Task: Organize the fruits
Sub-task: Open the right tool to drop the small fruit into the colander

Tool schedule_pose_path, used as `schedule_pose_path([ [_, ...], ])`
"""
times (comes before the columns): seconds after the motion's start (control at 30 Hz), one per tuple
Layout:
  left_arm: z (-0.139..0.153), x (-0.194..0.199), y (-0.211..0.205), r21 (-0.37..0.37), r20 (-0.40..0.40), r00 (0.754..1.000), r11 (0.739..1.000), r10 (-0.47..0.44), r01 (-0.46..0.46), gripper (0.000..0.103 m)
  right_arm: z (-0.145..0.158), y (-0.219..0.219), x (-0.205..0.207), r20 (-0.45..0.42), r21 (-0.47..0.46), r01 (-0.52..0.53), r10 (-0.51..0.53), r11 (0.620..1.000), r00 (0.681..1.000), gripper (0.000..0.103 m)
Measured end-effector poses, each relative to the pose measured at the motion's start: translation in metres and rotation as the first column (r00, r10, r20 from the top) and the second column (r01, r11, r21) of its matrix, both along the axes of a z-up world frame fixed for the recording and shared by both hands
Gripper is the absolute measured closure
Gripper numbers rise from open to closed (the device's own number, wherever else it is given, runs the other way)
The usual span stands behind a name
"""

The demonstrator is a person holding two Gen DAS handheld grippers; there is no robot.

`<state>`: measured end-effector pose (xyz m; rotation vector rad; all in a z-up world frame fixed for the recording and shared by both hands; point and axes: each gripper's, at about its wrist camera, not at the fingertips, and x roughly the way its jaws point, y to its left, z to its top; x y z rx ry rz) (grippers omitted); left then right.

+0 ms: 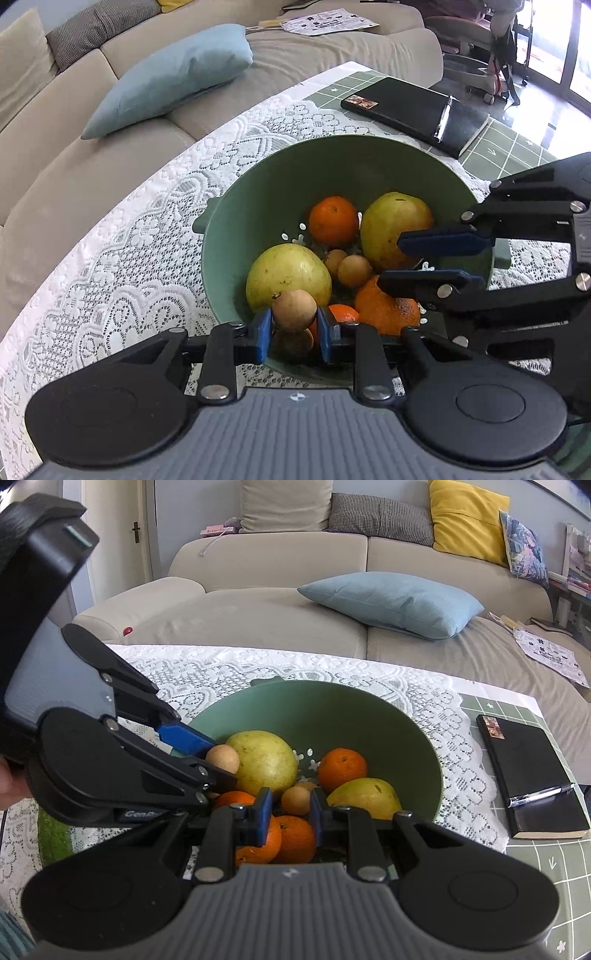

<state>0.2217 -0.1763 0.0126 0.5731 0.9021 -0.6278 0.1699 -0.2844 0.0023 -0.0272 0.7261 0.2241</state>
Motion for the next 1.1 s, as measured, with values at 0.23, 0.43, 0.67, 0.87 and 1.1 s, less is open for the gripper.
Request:
schedule_pose_path([
  [0.23,-0.005,0.001,0.002,-0.011,-0.001,1.0,1.0,0.013,-0.013,0.069,-0.001,0.001,-0.001,0.001,-0.026,0.006,-0.006,1.0,1.0,0.079],
  [0.43,-0.007,0.001,0.003,-0.003,0.018,1.0,1.0,0.021,-0.021,0.068,0.001,0.001,-0.002,0.008,-0.04,0.012,-0.012,0.999,1.0,0.071],
  [0.67,0.001,-0.005,0.005,-0.01,0.056,0.998,1.0,0.023,-0.022,0.06,0.001,0.001,-0.004,0.019,-0.058,0.025,-0.024,0.998,1.0,0.062],
  [0.87,0.015,-0.009,0.011,-0.024,0.087,0.996,0.999,0.032,-0.03,0.055,0.006,0.002,-0.008,0.055,-0.065,0.044,-0.041,0.997,0.998,0.051],
  [1.1,0.031,-0.019,0.029,-0.047,0.117,0.989,0.995,0.094,-0.089,0.044,0.015,0.007,-0.017,0.127,-0.059,0.042,-0.034,0.997,0.991,0.033],
])
